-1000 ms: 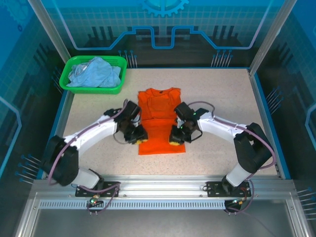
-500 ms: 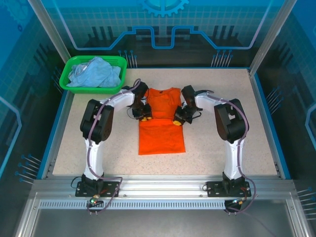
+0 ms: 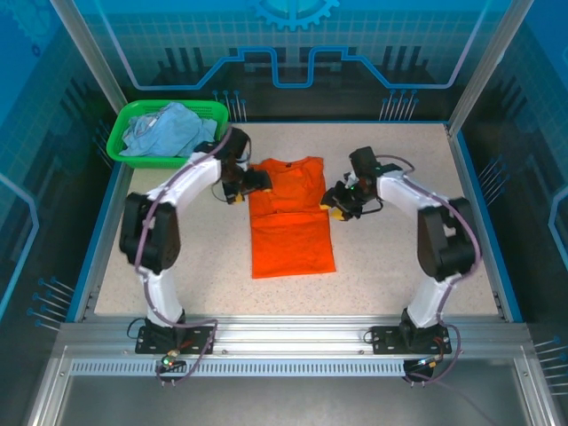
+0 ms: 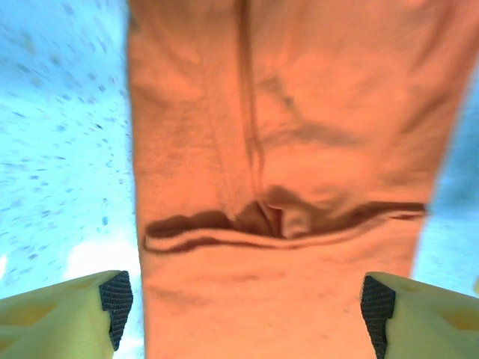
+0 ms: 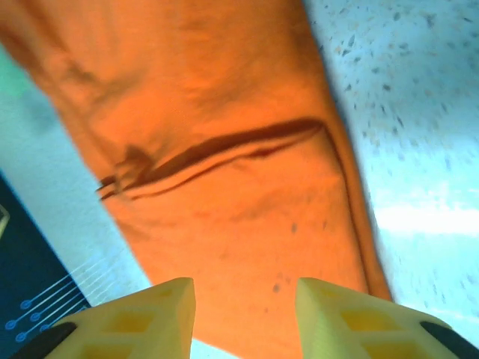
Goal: Fold and stack the t-shirts
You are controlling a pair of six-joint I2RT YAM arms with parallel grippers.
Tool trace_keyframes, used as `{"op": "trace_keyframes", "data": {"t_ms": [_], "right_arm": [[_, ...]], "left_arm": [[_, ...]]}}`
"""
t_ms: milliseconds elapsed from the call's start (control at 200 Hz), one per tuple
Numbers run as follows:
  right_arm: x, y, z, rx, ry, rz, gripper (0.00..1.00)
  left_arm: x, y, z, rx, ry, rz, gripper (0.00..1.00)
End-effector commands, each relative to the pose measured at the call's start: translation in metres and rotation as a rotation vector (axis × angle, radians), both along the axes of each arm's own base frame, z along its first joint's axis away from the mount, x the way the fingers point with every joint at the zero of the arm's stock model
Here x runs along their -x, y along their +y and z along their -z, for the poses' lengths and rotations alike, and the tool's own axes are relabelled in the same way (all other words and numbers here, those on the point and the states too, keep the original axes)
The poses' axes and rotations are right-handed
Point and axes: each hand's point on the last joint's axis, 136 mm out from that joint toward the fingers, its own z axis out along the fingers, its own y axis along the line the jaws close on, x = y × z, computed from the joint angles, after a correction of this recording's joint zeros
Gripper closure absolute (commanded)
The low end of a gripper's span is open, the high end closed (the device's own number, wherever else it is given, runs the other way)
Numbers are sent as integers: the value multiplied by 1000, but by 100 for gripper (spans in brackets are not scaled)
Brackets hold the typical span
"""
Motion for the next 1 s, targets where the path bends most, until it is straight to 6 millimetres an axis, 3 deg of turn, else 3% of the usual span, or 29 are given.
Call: {"op": "trace_keyframes", "data": {"t_ms": [0,85,245,310,395,560,995], "right_arm": [[25,-6,-23,-28,-102,-50,50],[60,-11,-16,-42,-124,-102,42],[127,-16,13,-54,-95,-192,39],[146,-13,25,-56,-67,-222,40],[162,-12,40,-29,-27,-250,42],[166,-4,52,25,-11,-315,45],[150,-1,60,96,-6,-309,54]], "left_arm": [[26,10,-52,32,-93,7,16],[63,7,-45,97,-53,27,21],[157,-10,10,284,158,70,41],[189,-14,30,328,227,59,43],[217,-21,47,401,281,21,44],[234,-29,70,468,312,-40,45],[231,-24,100,417,362,-104,55]]}}
